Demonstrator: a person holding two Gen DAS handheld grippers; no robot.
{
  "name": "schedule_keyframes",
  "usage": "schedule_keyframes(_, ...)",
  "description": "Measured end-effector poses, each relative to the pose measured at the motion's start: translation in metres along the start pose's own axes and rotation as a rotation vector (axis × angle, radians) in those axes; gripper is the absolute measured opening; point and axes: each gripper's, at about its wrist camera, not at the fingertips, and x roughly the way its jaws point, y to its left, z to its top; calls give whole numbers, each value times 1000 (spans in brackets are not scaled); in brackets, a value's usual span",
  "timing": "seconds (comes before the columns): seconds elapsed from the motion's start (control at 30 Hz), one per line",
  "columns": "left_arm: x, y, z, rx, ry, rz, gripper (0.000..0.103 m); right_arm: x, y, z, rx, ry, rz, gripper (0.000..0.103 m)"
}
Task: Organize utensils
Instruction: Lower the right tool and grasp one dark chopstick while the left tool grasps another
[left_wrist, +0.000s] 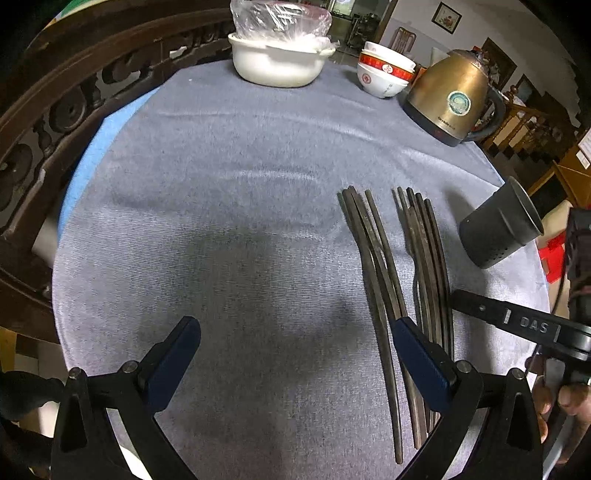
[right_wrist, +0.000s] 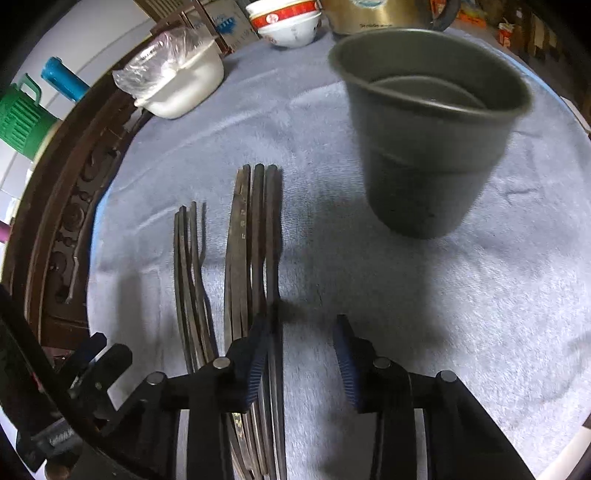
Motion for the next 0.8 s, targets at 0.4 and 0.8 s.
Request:
schedule_keyframes(0.4, 14, -6, 8, 7, 39, 6, 103, 2, 9, 2, -101, 32, -108, 9)
schedule_keyframes(0.8, 38, -40, 31, 21, 139, 73, 75, -3, -17, -1, -94, 21, -39, 9)
